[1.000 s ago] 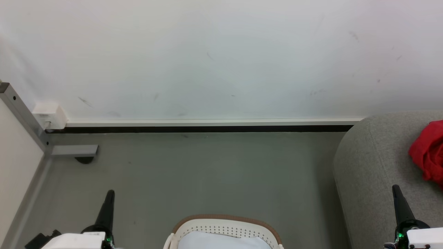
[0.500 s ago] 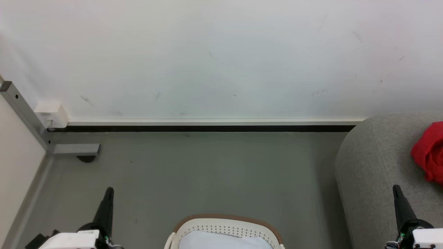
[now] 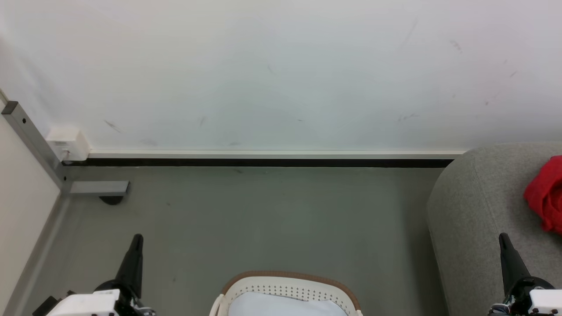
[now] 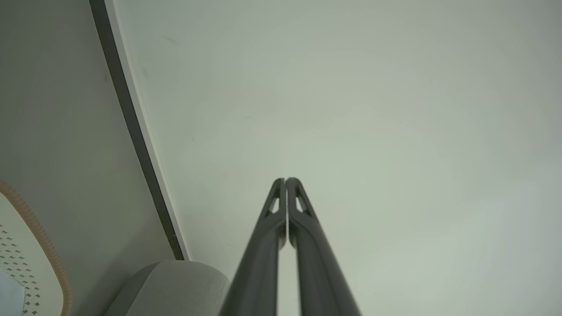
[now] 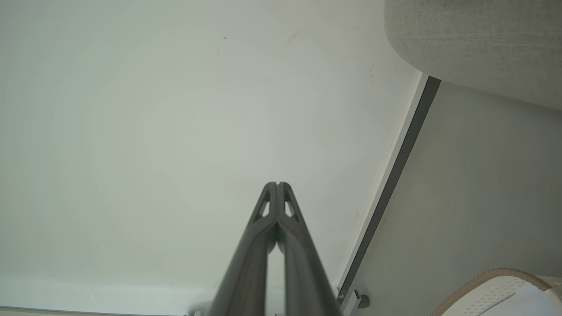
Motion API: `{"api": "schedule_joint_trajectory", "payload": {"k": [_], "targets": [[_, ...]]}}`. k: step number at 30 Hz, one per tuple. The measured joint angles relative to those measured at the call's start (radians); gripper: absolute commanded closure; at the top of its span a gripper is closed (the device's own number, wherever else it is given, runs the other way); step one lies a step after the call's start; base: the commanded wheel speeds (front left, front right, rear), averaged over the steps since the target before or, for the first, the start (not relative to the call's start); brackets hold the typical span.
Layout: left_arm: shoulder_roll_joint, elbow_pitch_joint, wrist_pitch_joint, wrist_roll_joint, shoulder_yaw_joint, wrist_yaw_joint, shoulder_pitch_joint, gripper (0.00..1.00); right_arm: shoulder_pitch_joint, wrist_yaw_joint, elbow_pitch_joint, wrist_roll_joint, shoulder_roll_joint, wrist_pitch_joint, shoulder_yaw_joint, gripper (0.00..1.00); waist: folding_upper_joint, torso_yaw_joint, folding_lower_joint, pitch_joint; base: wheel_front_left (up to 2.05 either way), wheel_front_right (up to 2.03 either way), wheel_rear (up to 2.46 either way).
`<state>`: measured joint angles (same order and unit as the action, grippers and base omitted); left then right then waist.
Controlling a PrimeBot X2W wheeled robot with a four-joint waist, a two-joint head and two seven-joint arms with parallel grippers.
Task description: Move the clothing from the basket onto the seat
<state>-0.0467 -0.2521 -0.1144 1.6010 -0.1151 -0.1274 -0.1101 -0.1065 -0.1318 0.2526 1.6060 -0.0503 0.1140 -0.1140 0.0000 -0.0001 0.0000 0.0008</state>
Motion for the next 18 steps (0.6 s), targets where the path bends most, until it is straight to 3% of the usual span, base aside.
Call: {"api": "schedule_joint_trajectory", "payload": {"k": [18], "targets": [[0.0, 0.0, 0.0, 0.004, 0.0, -0.001, -0.002, 1.0, -0.005, 0.0, 0.0, 0.006, 0.0, 0.001, -0.001, 1.0, 0.0, 0.0, 0.0, 0.0, 0.0, 0.0, 0.0]]}}
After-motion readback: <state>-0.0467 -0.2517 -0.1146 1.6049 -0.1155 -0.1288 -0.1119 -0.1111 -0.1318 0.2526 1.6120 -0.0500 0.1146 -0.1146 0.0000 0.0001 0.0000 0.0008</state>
